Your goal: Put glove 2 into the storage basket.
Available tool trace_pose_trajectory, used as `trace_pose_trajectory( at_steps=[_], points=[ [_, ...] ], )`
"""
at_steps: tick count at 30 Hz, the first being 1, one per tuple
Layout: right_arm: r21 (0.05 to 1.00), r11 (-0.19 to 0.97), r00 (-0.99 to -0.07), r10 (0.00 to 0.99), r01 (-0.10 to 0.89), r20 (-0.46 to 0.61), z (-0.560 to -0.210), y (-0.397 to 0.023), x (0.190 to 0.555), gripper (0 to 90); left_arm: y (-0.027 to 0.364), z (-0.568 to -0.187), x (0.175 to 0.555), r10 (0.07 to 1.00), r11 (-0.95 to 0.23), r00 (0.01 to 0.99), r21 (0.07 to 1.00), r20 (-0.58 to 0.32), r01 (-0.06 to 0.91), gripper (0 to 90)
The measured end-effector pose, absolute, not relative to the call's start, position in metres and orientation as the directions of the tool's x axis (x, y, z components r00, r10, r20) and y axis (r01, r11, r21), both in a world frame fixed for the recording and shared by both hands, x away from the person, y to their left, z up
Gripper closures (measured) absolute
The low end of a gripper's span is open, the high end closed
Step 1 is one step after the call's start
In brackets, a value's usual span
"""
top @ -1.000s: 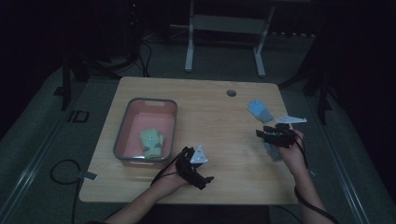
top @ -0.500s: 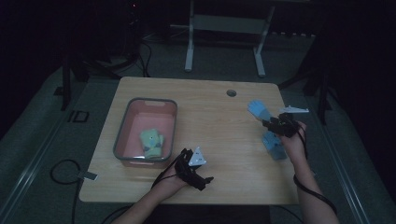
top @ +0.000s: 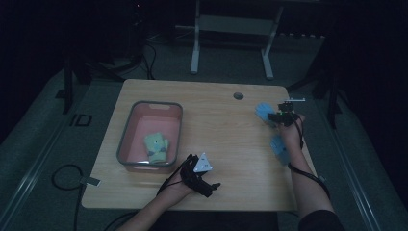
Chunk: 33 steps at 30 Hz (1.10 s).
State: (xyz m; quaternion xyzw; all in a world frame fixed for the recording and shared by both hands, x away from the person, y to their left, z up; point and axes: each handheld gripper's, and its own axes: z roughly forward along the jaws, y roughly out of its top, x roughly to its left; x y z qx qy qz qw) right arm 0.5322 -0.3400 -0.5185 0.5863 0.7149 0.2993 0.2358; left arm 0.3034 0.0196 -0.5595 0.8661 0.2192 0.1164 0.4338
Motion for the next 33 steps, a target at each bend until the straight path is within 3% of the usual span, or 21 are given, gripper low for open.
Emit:
trace_pose_trajectory(
  at_steps=[6,15,17,22,33],
  points=[
    [0.711,0.231,-0.296,0.955,0.664,-0.034,-0.526,-0.342,0.547,54.2,0.022,-0.561,0.303,0.481,-0.517,0.877,0.810,0.005,0.278,1.8],
    [0.673,0.220,-0.261,0.964,0.706,-0.041,-0.544,-0.349,0.555,56.9,0.021,-0.563,0.301,0.467,-0.516,0.884,0.812,-0.001,0.273,1.8],
    [0.679,0.219,-0.257,0.965,0.701,-0.047,-0.545,-0.348,0.554,60.3,0.021,-0.564,0.301,0.469,-0.517,0.883,0.812,0.005,0.270,1.8],
    [0.661,0.185,-0.232,0.973,0.728,-0.017,-0.542,-0.344,0.556,80.2,0.020,-0.564,0.300,0.467,-0.521,0.884,0.810,0.006,0.269,1.7],
    [0.664,0.167,-0.234,0.972,0.729,0.013,-0.522,-0.332,0.545,85.6,0.024,-0.564,0.300,0.474,-0.519,0.881,0.811,0.010,0.270,1.7]
  ],
)
